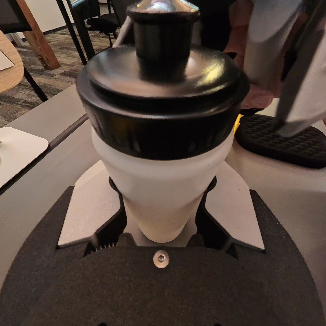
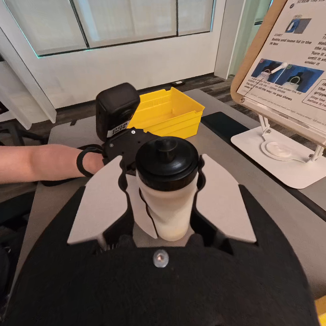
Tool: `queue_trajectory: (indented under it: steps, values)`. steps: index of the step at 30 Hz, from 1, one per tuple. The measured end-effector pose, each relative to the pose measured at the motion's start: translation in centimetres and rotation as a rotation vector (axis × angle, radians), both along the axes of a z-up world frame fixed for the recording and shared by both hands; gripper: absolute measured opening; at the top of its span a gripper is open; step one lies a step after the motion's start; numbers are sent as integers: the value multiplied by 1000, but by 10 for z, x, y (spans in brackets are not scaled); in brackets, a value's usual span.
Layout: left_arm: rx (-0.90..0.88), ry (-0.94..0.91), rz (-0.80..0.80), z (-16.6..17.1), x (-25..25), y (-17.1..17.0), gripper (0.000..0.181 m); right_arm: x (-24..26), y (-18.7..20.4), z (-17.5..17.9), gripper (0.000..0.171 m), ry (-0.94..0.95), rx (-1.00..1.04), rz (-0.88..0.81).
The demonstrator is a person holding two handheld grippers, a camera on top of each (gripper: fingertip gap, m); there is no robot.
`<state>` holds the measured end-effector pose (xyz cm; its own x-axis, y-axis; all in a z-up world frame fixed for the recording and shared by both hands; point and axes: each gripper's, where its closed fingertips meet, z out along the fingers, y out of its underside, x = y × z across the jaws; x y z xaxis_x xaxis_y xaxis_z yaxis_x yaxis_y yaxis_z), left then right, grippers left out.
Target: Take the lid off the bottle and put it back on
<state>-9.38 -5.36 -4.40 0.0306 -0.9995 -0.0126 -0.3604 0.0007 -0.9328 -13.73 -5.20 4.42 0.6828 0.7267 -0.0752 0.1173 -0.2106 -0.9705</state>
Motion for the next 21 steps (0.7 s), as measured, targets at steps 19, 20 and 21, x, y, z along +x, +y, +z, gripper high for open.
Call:
queue_trajectory:
  steps: [19,20,21]
  values:
    - [-4,-1,28,0,1,2,99,4,0,10,79,43,130,-257]
    - [-2,-3,13,0,2,0,99,6,-1,13,79,44,135,-200]
    - [-2,-6,8,0,2,0,99,5,-2,12,80,22,109,-135]
